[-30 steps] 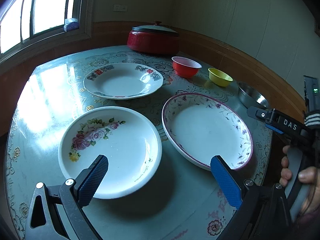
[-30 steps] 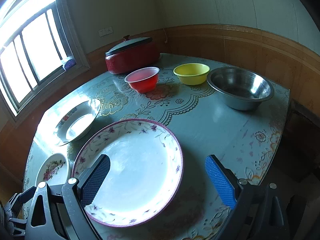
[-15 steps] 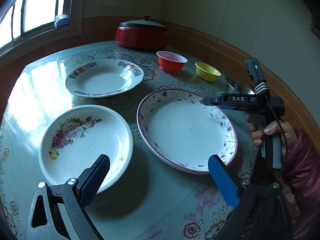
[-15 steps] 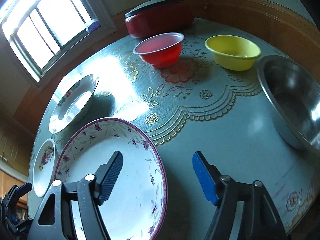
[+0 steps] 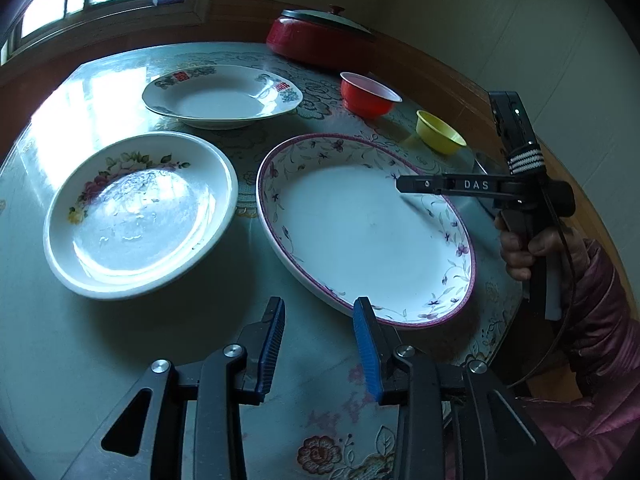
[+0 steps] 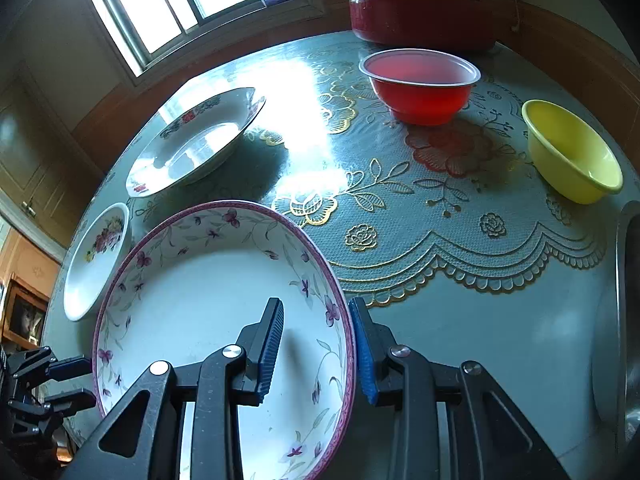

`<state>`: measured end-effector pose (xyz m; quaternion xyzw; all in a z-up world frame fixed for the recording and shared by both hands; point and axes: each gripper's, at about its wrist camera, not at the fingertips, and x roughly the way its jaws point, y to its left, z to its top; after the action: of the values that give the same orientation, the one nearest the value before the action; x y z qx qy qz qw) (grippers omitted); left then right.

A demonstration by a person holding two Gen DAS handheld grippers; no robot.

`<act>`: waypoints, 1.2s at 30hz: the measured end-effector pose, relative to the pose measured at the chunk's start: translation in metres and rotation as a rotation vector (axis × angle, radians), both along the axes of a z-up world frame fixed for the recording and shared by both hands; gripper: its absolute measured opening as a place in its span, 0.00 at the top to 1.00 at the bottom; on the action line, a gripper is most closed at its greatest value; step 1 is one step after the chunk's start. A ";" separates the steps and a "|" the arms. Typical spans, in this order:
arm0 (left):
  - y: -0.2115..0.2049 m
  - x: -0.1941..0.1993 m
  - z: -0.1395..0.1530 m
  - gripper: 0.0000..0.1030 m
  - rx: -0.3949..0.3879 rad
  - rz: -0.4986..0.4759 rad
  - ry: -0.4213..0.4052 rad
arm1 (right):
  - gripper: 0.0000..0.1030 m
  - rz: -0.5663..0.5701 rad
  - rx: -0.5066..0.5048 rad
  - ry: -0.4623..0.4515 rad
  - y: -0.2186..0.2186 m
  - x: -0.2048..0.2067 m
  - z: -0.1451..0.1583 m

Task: Organize plates and bowls

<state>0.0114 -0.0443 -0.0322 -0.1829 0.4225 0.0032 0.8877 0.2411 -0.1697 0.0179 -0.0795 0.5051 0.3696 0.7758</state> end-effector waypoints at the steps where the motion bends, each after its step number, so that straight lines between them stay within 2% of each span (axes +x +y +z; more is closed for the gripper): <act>1: 0.000 0.000 0.000 0.65 -0.013 0.020 -0.010 | 0.67 0.013 -0.006 -0.002 0.000 -0.002 0.000; 5: -0.003 0.000 0.001 0.65 -0.050 0.061 -0.016 | 0.67 0.080 -0.047 -0.030 -0.001 -0.011 0.001; 10: -0.009 0.002 0.000 0.63 -0.010 0.114 0.030 | 0.70 0.179 -0.039 -0.035 0.000 -0.033 0.001; 13: -0.009 -0.002 -0.003 0.66 0.000 0.140 0.035 | 0.70 0.211 -0.040 -0.052 0.001 -0.040 0.000; 18: -0.010 0.003 -0.005 0.69 0.032 0.175 0.033 | 0.70 0.197 -0.036 -0.060 0.002 -0.035 0.000; 21: -0.012 0.012 -0.005 0.70 0.065 0.171 0.048 | 0.70 0.190 -0.073 -0.100 0.007 -0.034 0.000; 28: -0.009 0.030 -0.006 0.73 0.143 0.164 0.084 | 0.69 0.124 -0.080 -0.099 0.007 -0.028 0.000; 33: -0.009 0.037 -0.006 0.73 0.155 0.130 0.087 | 0.69 0.072 -0.090 -0.093 0.008 -0.023 0.000; 36: -0.004 0.032 -0.004 0.73 0.121 0.108 0.085 | 0.69 0.076 -0.092 -0.089 0.009 -0.025 0.000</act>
<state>0.0433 -0.0480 -0.0365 -0.1515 0.4484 0.0844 0.8768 0.2157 -0.1605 0.0175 -0.1505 0.4831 0.3713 0.7785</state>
